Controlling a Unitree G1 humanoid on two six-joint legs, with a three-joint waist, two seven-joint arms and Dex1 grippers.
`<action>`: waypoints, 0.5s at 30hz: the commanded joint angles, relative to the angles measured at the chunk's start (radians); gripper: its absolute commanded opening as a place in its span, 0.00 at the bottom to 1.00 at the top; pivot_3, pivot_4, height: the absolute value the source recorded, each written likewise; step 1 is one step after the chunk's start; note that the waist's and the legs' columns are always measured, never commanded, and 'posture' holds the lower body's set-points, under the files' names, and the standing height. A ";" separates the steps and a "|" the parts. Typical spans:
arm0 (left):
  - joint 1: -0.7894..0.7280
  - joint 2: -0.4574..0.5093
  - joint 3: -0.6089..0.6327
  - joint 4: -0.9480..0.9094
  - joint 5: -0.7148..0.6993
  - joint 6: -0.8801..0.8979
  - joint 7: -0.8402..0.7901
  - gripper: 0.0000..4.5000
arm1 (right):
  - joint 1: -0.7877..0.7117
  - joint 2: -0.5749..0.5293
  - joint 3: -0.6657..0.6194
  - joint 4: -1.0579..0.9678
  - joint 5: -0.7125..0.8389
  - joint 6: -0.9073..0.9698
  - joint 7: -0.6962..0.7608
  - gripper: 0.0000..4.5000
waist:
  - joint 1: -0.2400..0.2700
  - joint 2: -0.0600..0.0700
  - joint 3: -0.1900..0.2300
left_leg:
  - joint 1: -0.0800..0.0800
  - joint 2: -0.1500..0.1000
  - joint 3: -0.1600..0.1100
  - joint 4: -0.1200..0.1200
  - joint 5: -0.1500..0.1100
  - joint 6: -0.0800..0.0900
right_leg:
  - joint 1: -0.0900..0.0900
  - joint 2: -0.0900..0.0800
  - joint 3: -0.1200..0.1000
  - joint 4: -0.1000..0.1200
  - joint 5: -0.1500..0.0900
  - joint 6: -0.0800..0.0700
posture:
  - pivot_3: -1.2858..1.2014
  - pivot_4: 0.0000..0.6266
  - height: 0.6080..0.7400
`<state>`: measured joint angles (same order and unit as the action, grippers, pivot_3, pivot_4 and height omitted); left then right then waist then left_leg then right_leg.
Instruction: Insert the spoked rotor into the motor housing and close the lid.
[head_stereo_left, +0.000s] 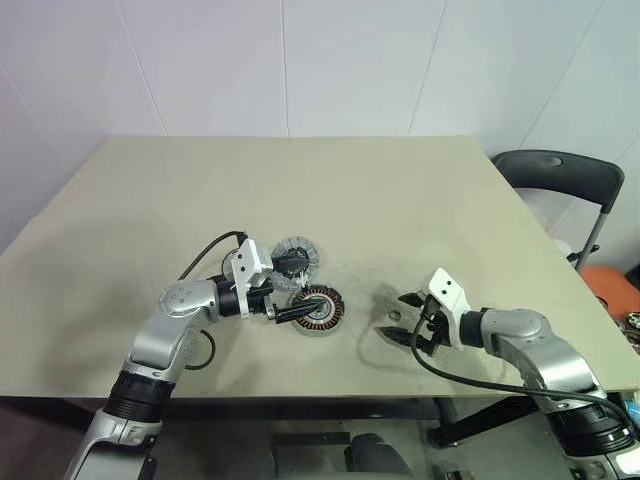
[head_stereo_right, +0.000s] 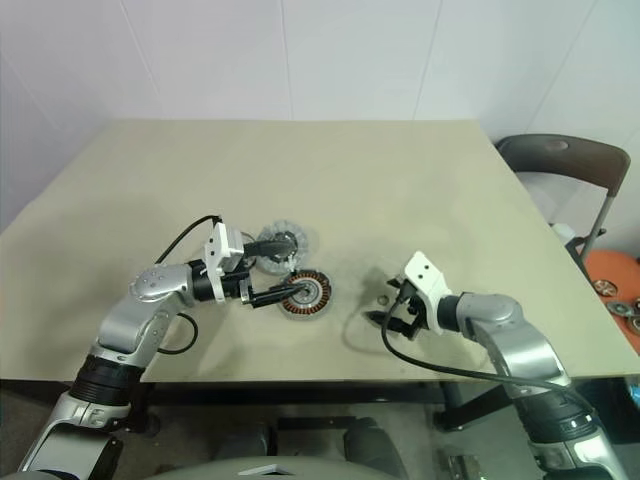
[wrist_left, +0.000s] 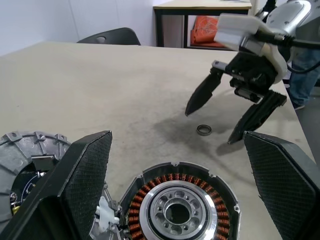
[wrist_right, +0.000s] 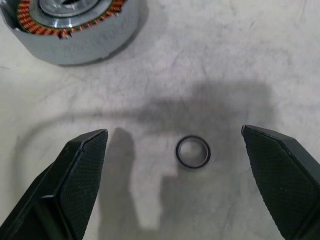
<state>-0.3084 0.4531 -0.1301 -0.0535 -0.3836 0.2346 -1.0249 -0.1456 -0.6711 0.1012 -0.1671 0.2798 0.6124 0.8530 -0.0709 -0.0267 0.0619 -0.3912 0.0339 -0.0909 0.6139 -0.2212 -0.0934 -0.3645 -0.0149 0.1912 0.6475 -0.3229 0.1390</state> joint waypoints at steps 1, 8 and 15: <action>-0.001 0.006 0.017 -0.027 -0.009 -0.014 -0.004 1.00 | -0.013 0.009 -0.002 0.003 0.005 -0.014 0.005 1.00 | 0.000 0.000 0.000 | 0.000 0.000 0.000 0.000 0.000 0.000 | 0.000 0.000 0.000 0.000 0.000 0.000 | 0.52 0.00 1.00; 0.000 0.002 0.015 -0.025 -0.007 -0.017 0.000 1.00 | -0.008 0.027 0.001 0.044 0.003 -0.026 -0.002 1.00 | 0.001 0.000 0.000 | 0.000 0.000 0.000 0.000 0.000 0.000 | 0.000 0.000 0.000 0.000 0.000 0.000 | 0.52 0.00 1.00; -0.002 0.001 0.011 -0.019 -0.006 -0.019 -0.004 1.00 | 0.014 0.044 0.011 0.078 -0.008 -0.042 -0.007 1.00 | -0.001 -0.001 -0.001 | 0.001 0.000 0.000 0.000 0.000 0.000 | 0.002 0.000 0.000 0.000 0.000 0.000 | 0.52 0.00 1.00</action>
<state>-0.3063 0.4526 -0.1303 -0.0535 -0.3834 0.2313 -1.0232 -0.1408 -0.6352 0.1038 -0.1018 0.2775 0.5695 0.8460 -0.0717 -0.0282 0.0609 -0.3897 0.0339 -0.0909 0.6145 -0.2212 -0.0934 -0.3626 -0.0148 0.1912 0.6475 -0.3230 0.1390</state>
